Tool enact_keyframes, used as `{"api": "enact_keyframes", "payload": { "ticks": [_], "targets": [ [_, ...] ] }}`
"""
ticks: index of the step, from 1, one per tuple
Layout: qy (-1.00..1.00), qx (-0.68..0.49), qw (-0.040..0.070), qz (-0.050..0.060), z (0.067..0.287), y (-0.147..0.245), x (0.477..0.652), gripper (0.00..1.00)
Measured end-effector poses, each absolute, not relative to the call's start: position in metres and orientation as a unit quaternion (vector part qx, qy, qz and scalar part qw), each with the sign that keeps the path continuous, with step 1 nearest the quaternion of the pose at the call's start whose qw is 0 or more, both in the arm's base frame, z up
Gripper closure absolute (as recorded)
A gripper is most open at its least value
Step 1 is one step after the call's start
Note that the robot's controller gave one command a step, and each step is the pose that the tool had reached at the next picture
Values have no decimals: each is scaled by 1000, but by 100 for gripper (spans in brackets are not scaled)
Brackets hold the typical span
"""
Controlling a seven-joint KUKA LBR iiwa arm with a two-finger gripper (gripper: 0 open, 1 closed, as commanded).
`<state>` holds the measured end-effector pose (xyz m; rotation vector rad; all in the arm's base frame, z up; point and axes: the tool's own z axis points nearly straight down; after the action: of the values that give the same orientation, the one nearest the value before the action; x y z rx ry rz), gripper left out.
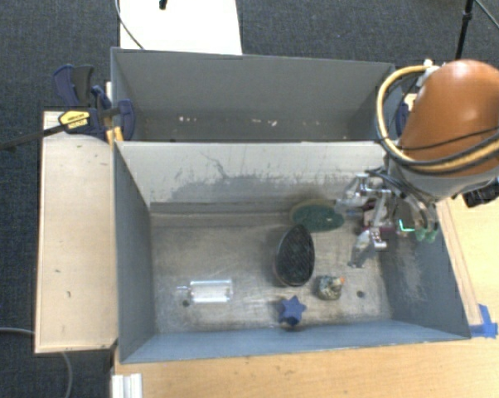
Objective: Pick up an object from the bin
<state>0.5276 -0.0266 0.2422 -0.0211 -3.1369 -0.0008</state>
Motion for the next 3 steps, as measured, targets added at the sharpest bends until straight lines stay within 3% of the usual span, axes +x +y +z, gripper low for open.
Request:
{"api": "enact_keyframes", "payload": {
  "ticks": [1, 2, 3],
  "targets": [
    [-1000, -29, -10, 0, 111, 6, 489, 0],
    [-998, -59, -16, 0, 99, 5, 512, 0],
    [-998, -59, -21, 0, 101, 5, 516, 100]
  ]
}}
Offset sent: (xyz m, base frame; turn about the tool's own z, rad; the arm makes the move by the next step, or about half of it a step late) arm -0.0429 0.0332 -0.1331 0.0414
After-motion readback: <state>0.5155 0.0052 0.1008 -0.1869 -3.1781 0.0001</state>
